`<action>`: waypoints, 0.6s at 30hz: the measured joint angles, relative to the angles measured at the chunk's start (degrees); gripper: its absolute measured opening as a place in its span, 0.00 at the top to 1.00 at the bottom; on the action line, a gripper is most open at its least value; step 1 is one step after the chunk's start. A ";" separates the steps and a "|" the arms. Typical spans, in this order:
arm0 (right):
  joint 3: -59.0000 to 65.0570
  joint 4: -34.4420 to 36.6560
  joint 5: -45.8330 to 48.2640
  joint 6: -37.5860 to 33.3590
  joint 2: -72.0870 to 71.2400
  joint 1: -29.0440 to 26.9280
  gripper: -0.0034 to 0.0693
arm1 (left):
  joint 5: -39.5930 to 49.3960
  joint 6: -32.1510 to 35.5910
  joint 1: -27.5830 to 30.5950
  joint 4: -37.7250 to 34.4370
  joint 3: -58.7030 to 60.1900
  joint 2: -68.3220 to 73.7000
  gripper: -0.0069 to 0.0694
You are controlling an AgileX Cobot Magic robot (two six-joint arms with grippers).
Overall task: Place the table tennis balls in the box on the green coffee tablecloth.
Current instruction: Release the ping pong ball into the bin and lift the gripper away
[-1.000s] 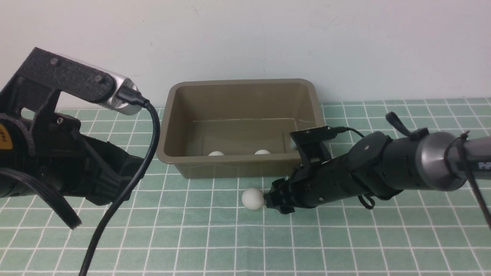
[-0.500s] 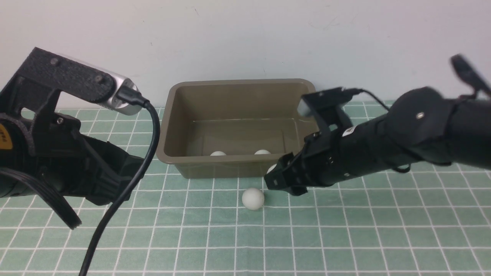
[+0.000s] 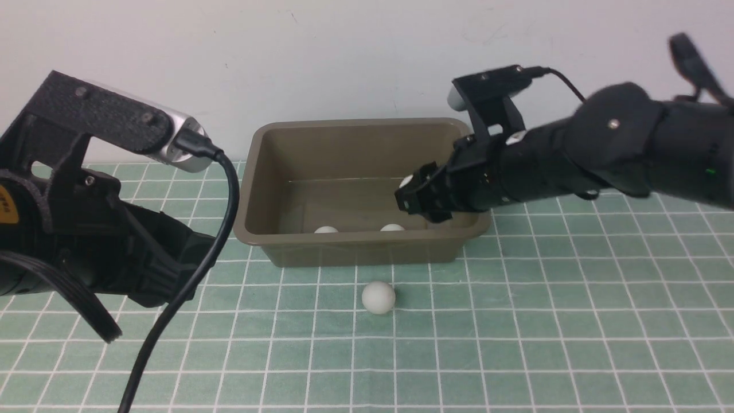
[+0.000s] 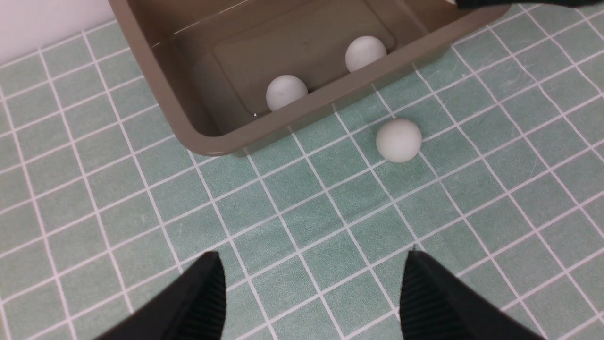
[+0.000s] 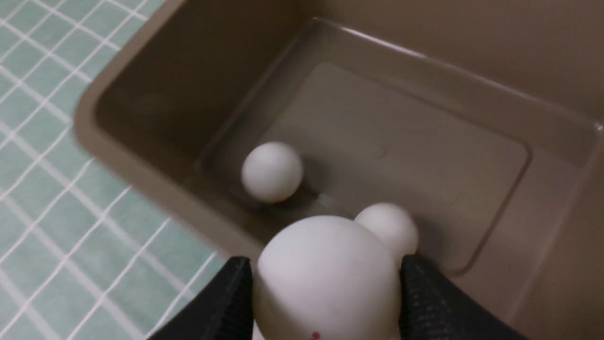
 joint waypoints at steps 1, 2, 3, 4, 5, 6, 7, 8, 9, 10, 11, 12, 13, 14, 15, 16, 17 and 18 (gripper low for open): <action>-1.19 -0.07 0.00 -0.12 1.62 -0.26 0.46 | 0.00 0.12 0.00 0.00 0.00 0.00 0.32; -2.29 -0.07 0.00 -0.18 2.85 -0.45 0.46 | 0.00 0.38 0.00 0.00 0.00 0.00 0.32; -2.53 -0.07 -0.06 -0.18 2.85 -0.45 0.46 | 0.00 0.38 0.00 0.00 0.00 0.00 0.32; -4.12 -0.19 -0.05 -0.18 4.74 -0.72 0.46 | 0.00 0.43 0.00 0.00 0.00 0.00 0.32; -4.87 -0.19 0.01 -0.12 5.70 -0.79 0.46 | 0.00 0.48 0.00 0.00 0.00 0.00 0.32; -5.96 -0.25 0.06 -0.12 7.12 -0.91 0.46 | 0.00 0.48 0.00 0.00 0.00 0.00 0.32; -6.65 -0.52 0.06 -0.12 8.27 -0.97 0.46 | 0.00 0.48 0.00 -0.06 0.00 0.00 0.32; -6.71 -0.52 0.06 -0.12 8.27 -0.97 0.46 | 0.00 0.48 0.00 -0.06 0.00 0.00 0.32; -6.89 -0.86 -0.06 -0.12 8.95 -1.09 0.46 | 0.00 0.48 0.00 -0.21 0.00 0.00 0.32; -6.89 -1.24 -0.41 -0.12 9.17 -1.15 0.45 | 0.00 0.48 0.00 -0.58 0.00 0.00 0.32; -6.89 -1.66 -0.84 -0.12 9.37 -1.15 0.43 | 0.07 0.48 0.00 -1.03 0.00 0.00 0.32; -6.89 -2.05 -1.98 -0.12 9.52 -1.16 0.37 | 0.07 0.48 0.00 -1.42 0.00 0.00 0.32; -6.94 -2.42 -2.76 -0.21 9.57 -1.16 0.32 | 0.13 0.48 0.00 -1.83 0.00 0.00 0.32; -6.94 -2.90 -3.45 -0.74 9.57 -1.16 0.27 | 0.26 0.53 0.00 -2.47 0.00 0.00 0.32; -6.95 -3.23 -4.00 -1.40 9.51 -1.16 0.24 | 0.48 0.59 0.00 -3.21 0.00 0.00 0.32; -7.00 -3.42 -4.40 -2.17 9.22 -1.21 0.21 | 0.74 0.67 0.00 -3.79 0.00 0.00 0.32; -7.00 -3.54 -4.62 -2.58 8.80 -1.21 0.19 | 0.98 0.89 0.00 -4.49 0.00 0.00 0.32; -7.00 -3.66 -4.69 -2.81 8.24 -1.21 0.18 | 1.46 1.53 0.00 -5.90 0.00 0.18 0.32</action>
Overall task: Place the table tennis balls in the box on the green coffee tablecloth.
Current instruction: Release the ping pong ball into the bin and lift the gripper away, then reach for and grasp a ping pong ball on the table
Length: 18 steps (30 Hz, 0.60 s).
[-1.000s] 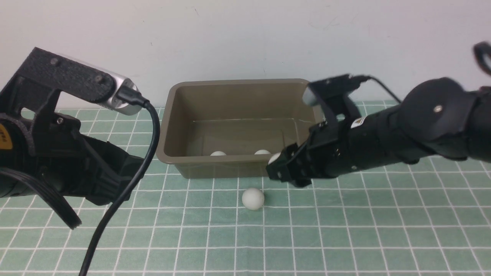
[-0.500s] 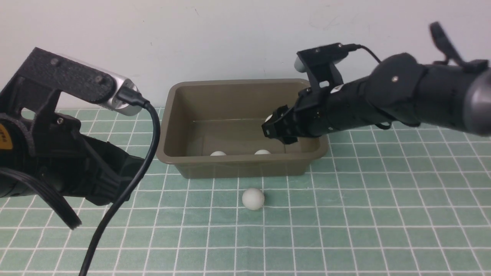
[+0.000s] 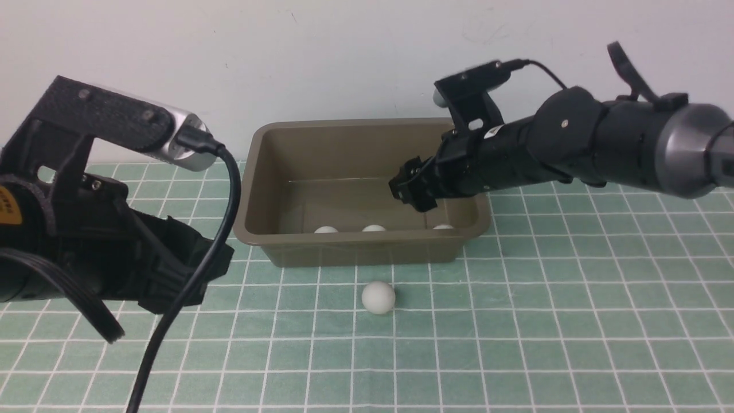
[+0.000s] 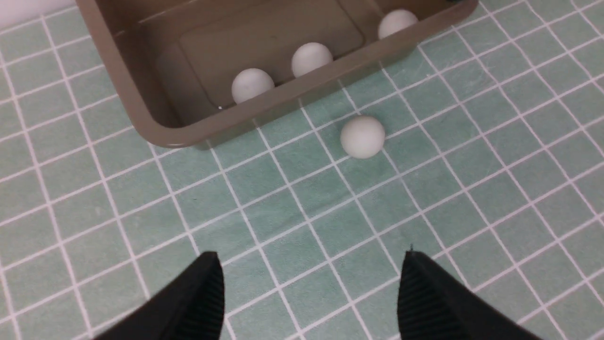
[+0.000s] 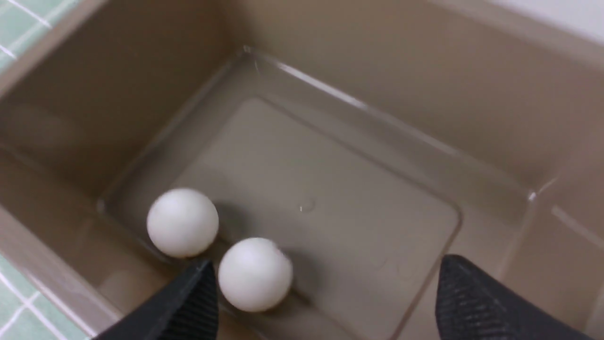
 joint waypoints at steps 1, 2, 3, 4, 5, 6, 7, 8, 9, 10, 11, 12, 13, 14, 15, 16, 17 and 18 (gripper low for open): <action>0.00 -0.25 0.00 -0.17 -0.68 0.00 0.18 | 0.62 0.78 0.00 -1.02 0.00 0.34 0.32; 0.00 -0.57 0.00 -0.29 -1.33 0.00 0.18 | 1.40 2.00 0.00 -2.59 0.00 0.71 0.32; 0.00 -1.03 0.00 -0.29 -2.32 0.00 0.18 | 2.18 3.15 0.00 -4.07 0.00 1.25 0.32; 0.00 -1.60 0.06 -0.31 -3.45 0.00 0.18 | 2.85 4.46 0.00 -5.83 0.00 2.06 0.32; 0.00 -2.45 0.32 -0.37 -4.72 0.00 0.18 | 3.76 7.32 0.00 -9.30 0.00 3.36 0.32; 0.00 -3.54 0.93 -0.36 -6.94 0.00 0.18 | 4.04 10.17 0.00 -12.55 0.00 4.33 0.32; 0.00 -4.27 1.42 -0.36 -8.10 0.00 0.18 | 4.04 13.27 0.00 -15.97 0.00 5.59 0.32; 0.00 -5.16 1.94 -0.30 -9.87 0.00 0.18 | 4.04 15.88 0.00 -19.26 0.00 7.16 0.32; 0.00 -5.90 2.53 -0.08 -11.34 0.00 0.18 | 4.04 18.46 0.00 -21.27 0.00 7.93 0.32; 0.00 -6.66 3.00 -0.03 -12.83 0.00 0.18 | 4.04 21.31 0.00 -23.92 0.00 9.62 0.32; 0.00 -7.68 3.66 0.09 -14.87 0.00 0.18 | 3.90 23.44 0.00 -25.74 0.00 11.52 0.32; 0.00 -8.14 4.06 0.08 -15.71 0.00 0.18 | 3.60 25.93 0.00 -27.61 0.00 13.63 0.32; 0.00 -8.74 4.48 0.10 -17.10 0.00 0.18 | 3.33 27.06 0.00 -28.56 0.00 15.49 0.32; 0.00 -9.33 5.50 0.22 -18.95 0.00 0.18 | 2.49 28.61 0.00 -29.32 0.00 18.06 0.32; 0.00 -9.82 7.27 0.66 -20.58 0.00 0.18 | 2.00 29.15 0.00 -29.47 0.00 19.81 0.32; 0.00 -9.87 8.16 1.11 -21.21 0.00 0.18 | 1.46 29.53 0.00 -29.66 0.00 21.04 0.32; 0.00 -9.95 9.18 1.55 -21.79 0.00 0.18 | 0.90 29.90 0.00 -29.71 0.00 22.33 0.32; 0.00 -10.00 10.67 2.00 -22.63 0.00 0.18 | 0.75 30.02 0.00 -29.71 0.00 22.94 0.32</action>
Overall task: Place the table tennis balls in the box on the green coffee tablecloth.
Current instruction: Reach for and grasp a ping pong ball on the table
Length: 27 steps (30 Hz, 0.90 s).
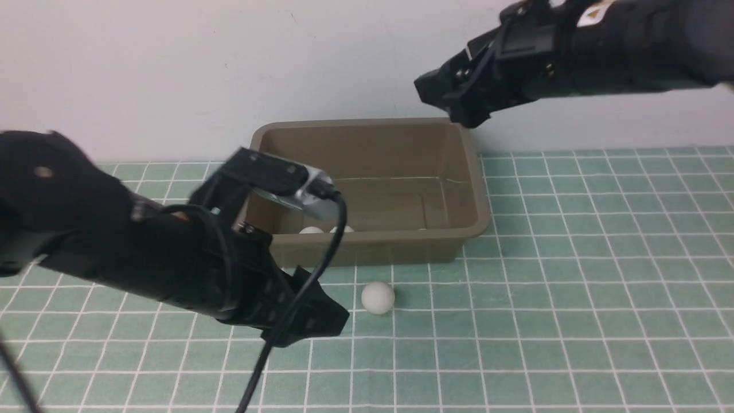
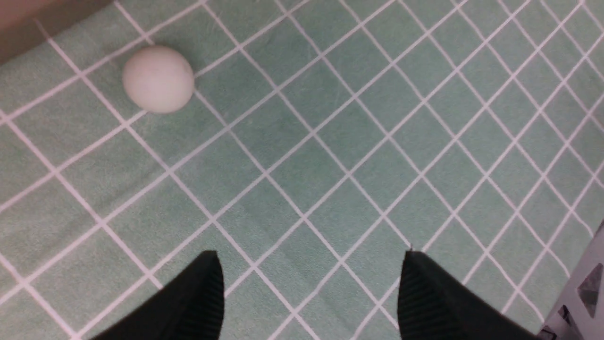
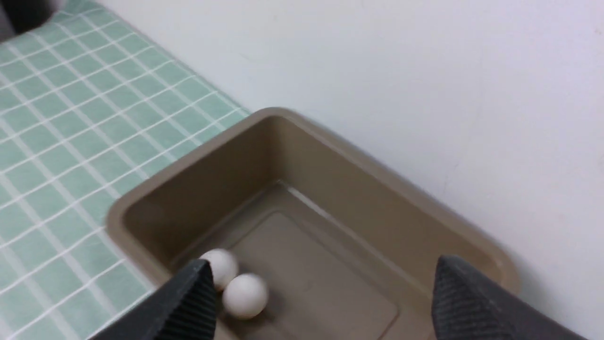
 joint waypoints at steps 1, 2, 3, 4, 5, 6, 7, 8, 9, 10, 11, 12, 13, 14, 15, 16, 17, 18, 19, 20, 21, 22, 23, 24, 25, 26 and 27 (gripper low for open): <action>-0.01 0.00 1.17 0.45 -0.26 0.00 0.18 | -0.28 0.17 0.00 0.00 0.00 0.62 0.32; -0.08 0.00 3.26 1.38 -0.74 0.00 0.18 | -0.70 0.43 0.00 0.00 0.00 0.94 0.32; -0.14 -0.06 4.06 1.78 -0.93 0.00 0.18 | -1.00 0.55 0.00 0.00 0.00 1.09 0.32; -0.20 -0.06 5.24 2.16 -1.04 0.00 0.18 | -1.43 0.86 0.00 -0.07 0.00 1.07 0.32; -0.20 -0.12 6.65 2.47 -1.11 0.00 0.18 | -1.56 1.05 0.00 -0.15 0.00 1.07 0.32; -0.12 -0.33 8.72 2.95 -1.17 0.12 0.18 | -1.66 1.34 0.00 -0.24 0.00 0.94 0.32; 0.12 -0.57 9.22 3.07 -1.17 0.36 0.18 | -1.72 1.56 0.00 -0.28 -0.08 0.75 0.32; 0.26 -0.86 9.60 3.18 -1.17 0.60 0.18 | -1.73 1.62 0.00 -0.26 -0.27 0.39 0.32; 0.44 -1.04 10.02 3.32 -1.17 0.91 0.18 | -1.79 1.76 0.00 -0.26 -0.42 0.06 0.32; 0.79 -1.31 10.22 3.49 -1.17 1.25 0.18 | -1.79 1.94 0.00 -0.26 -0.75 -0.68 0.32; 1.18 -1.59 10.44 3.88 -1.17 2.03 0.18 | -1.79 1.94 0.00 -0.26 -0.98 -1.40 0.32; 1.39 -1.70 10.49 4.05 -1.17 2.39 0.18 | -1.73 2.00 0.00 -0.18 -1.34 -2.03 0.32; 2.14 -2.22 10.65 4.59 -1.17 3.64 0.18 | -1.52 2.00 0.00 -0.09 -1.83 -3.22 0.32; 2.52 -2.44 10.64 5.01 -1.17 4.62 0.18 | -1.38 2.00 0.00 0.03 -2.32 -4.92 0.32; 3.23 -2.91 10.51 5.59 -1.17 5.66 0.18 | -1.37 2.00 0.00 0.09 -2.51 -6.12 0.32; 3.54 -3.13 10.37 5.90 -1.17 6.21 0.18 | -1.37 2.00 0.00 0.09 -2.68 -7.09 0.32; 4.41 -3.85 9.71 6.77 -1.17 7.56 0.18 | -1.32 2.00 0.00 0.39 -2.80 -8.76 0.32; 5.20 -4.44 8.97 7.52 -1.17 8.63 0.18 | -1.24 1.94 0.00 0.84 -2.86 -10.82 0.32; 6.67 -5.45 7.48 9.15 -1.17 10.47 0.18 | -1.19 1.81 0.00 1.38 -2.86 -12.53 0.32; 8.17 -5.94 5.36 10.91 -1.17 11.49 0.18 | -1.02 1.49 0.00 1.74 -2.86 -13.94 0.32; 9.22 -6.00 4.08 12.71 -1.17 12.10 0.18 | -0.96 0.55 0.00 2.95 -2.86 -15.69 0.32; 10.26 -6.00 2.95 13.92 -1.17 12.35 0.18 | -0.90 -0.39 0.00 4.26 -2.86 -17.36 0.32; 11.12 -6.00 2.05 15.07 -1.17 12.48 0.18 | -0.68 -2.63 0.00 6.23 -2.86 -19.63 0.32; 12.17 -6.06 1.03 16.20 -1.17 12.48 0.18 | -0.47 -4.53 0.00 8.24 -2.86 -21.13 0.32; 13.28 -6.29 -0.09 17.18 -1.11 12.48 0.18 | -0.28 -6.73 0.00 10.56 -2.86 -22.25 0.32; 14.24 -6.47 -1.17 17.74 -0.86 12.48 0.18 | 0.25 -9.56 0.00 13.70 -2.86 -23.82 0.32; 14.75 -6.61 -1.86 17.96 -0.62 12.48 0.18 | 0.57 -12.60 0.00 17.24 -2.86 -25.24 0.32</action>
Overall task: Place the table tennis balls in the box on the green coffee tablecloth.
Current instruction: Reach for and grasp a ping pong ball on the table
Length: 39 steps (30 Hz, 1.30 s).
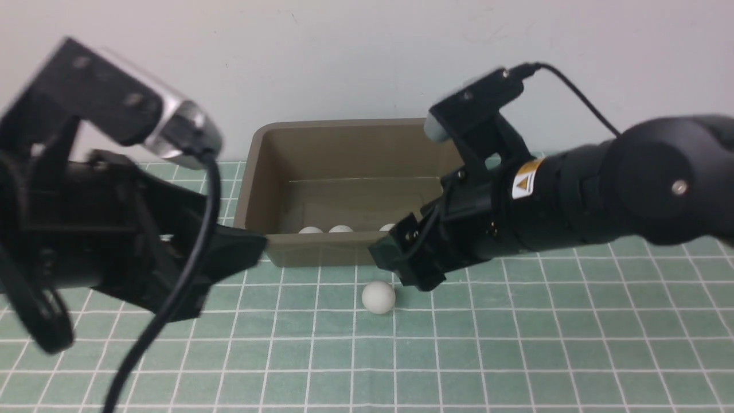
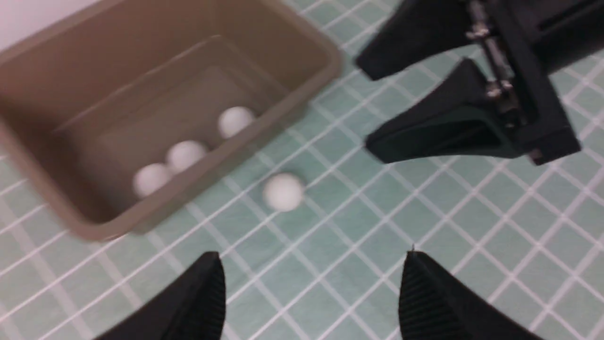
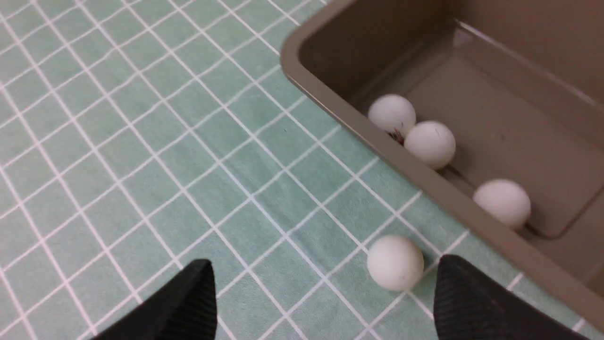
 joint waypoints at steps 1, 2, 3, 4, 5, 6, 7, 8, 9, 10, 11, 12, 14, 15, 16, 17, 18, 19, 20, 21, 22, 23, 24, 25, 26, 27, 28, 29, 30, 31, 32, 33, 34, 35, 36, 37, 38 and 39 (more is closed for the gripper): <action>0.51 -0.06 -0.58 0.29 0.46 0.00 0.18 | 0.13 -2.64 0.00 2.94 0.00 -1.08 0.32; 0.87 0.01 -1.08 0.39 1.00 0.00 0.18 | 0.33 -5.30 0.00 5.69 0.00 -2.08 0.32; 1.00 0.18 -1.42 0.60 1.72 0.00 0.18 | 0.64 -7.84 0.00 8.21 0.00 -3.05 0.32; 1.06 0.49 -1.68 0.60 2.35 0.00 0.18 | 1.08 -9.73 0.00 10.03 0.00 -3.94 0.32; 1.05 0.99 -1.97 0.71 3.42 0.00 0.18 | 1.96 -12.59 0.00 12.72 0.00 -5.09 0.32; 1.05 1.38 -2.56 0.85 4.42 0.00 0.18 | 2.74 -14.27 0.00 14.34 -0.05 -5.84 0.32; 1.05 1.84 -3.23 0.85 5.72 0.00 0.18 | 3.53 -16.10 0.00 15.92 -0.05 -6.55 0.32; 1.05 2.47 -3.94 0.85 7.03 0.00 0.18 | 4.43 -17.50 0.00 17.20 -0.05 -7.31 0.32; 1.05 2.76 -4.34 0.85 7.71 0.00 0.18 | 5.16 -18.43 0.00 17.99 -0.05 -7.90 0.32; 1.05 3.20 -5.00 0.85 8.62 0.00 0.18 | 5.80 -19.22 0.00 18.66 -0.05 -8.42 0.32; 1.05 4.18 -6.06 0.85 10.24 0.00 0.18 | 6.34 -19.92 0.00 19.19 -0.05 -8.96 0.32; 1.05 5.21 -7.01 0.85 11.41 0.00 0.18 | 6.65 -20.26 0.00 19.42 -0.05 -9.41 0.32; 1.05 7.01 -8.71 0.85 14.30 0.06 0.18 | 7.28 -20.53 0.00 19.70 -0.05 -9.90 0.32; 1.05 7.46 -9.75 0.79 15.55 0.20 0.18 | 7.41 -20.60 0.00 19.70 -0.05 -10.06 0.32; 1.05 7.70 -10.67 0.79 16.77 0.44 0.18 | 7.65 -20.67 0.00 19.70 -0.05 -10.19 0.32; 1.05 7.83 -11.61 0.79 17.94 0.81 0.18 | 8.02 -20.67 0.00 19.70 -0.05 -10.31 0.32; 1.05 7.99 -12.44 0.79 19.00 1.29 0.18 | 8.52 -20.75 0.00 19.70 -0.05 -10.38 0.32; 1.05 8.15 -13.74 0.85 20.01 1.84 0.18 | 9.01 -20.98 0.00 19.70 -0.05 -10.38 0.32; 1.05 8.16 -14.81 0.85 21.07 2.52 0.18 | 9.36 -21.19 0.00 19.70 -0.05 -10.38 0.32; 1.05 8.38 -16.25 0.99 21.94 3.28 0.18 | 9.62 -21.40 0.00 19.70 -0.05 -10.38 0.32; 1.05 8.61 -17.25 0.99 22.55 3.75 0.18 | 10.12 -21.58 0.00 19.70 -0.05 -10.38 0.32; 1.05 8.92 -18.29 0.99 23.01 4.16 0.18 | 10.53 -21.59 0.00 19.70 -0.05 -10.38 0.32; 1.05 9.21 -19.30 0.99 23.39 4.55 0.18 | 10.59 -21.59 0.00 19.70 -0.05 -10.38 0.32; 1.05 9.47 -20.54 0.99 23.69 4.78 0.18 | 10.65 -21.82 0.00 19.70 -0.05 -10.38 0.32; 1.05 9.62 -22.20 0.99 23.98 5.02 0.18 | 10.65 -22.12 0.00 19.70 -0.05 -10.38 0.32; 1.05 9.62 -22.90 0.99 24.05 5.05 0.18 | 10.65 -22.61 0.00 19.70 -0.05 -10.38 0.32; 1.05 9.62 -23.73 0.99 24.05 5.05 0.18 | 10.65 -22.95 0.00 19.70 -0.05 -10.38 0.32; 1.05 9.74 -24.18 0.99 24.05 5.05 0.18 | 10.69 -23.12 0.00 19.70 -0.05 -10.38 0.32; 1.05 9.78 -24.36 0.99 24.05 5.05 0.18 | 10.89 -23.20 0.00 19.70 -0.05 -10.38 0.32; 1.05 9.78 -24.36 0.99 24.05 5.05 0.18 | 11.36 -23.27 0.00 19.70 -0.05 -10.38 0.32; 1.05 9.78 -24.36 0.99 24.05 5.05 0.18 | 11.81 -23.34 0.00 19.70 -0.05 -10.38 0.32; 1.05 9.78 -24.36 0.99 24.05 5.05 0.18 | 12.00 -23.41 0.00 19.70 -0.05 -10.38 0.32; 1.05 9.78 -24.36 0.99 24.05 5.05 0.18 | 12.12 -23.46 0.00 19.75 -0.05 -10.38 0.32; 1.05 9.78 -24.36 0.99 24.05 5.05 0.18 | 12.18 -23.44 0.00 19.75 -0.05 -10.38 0.32; 1.05 9.78 -24.36 0.99 24.05 5.05 0.18 | 12.66 -23.44 0.00 19.75 -0.05 -10.38 0.32; 1.05 9.78 -24.42 0.93 24.05 5.05 0.18 | 13.20 -23.44 0.00 19.75 -0.05 -10.38 0.32; 1.05 9.78 -24.46 0.79 24.05 4.96 0.18 | 13.34 -23.44 0.00 19.81 -0.05 -10.38 0.32; 1.05 9.78 -24.46 0.64 24.05 4.85 0.18 | 13.34 -23.44 0.00 19.87 -0.05 -10.38 0.32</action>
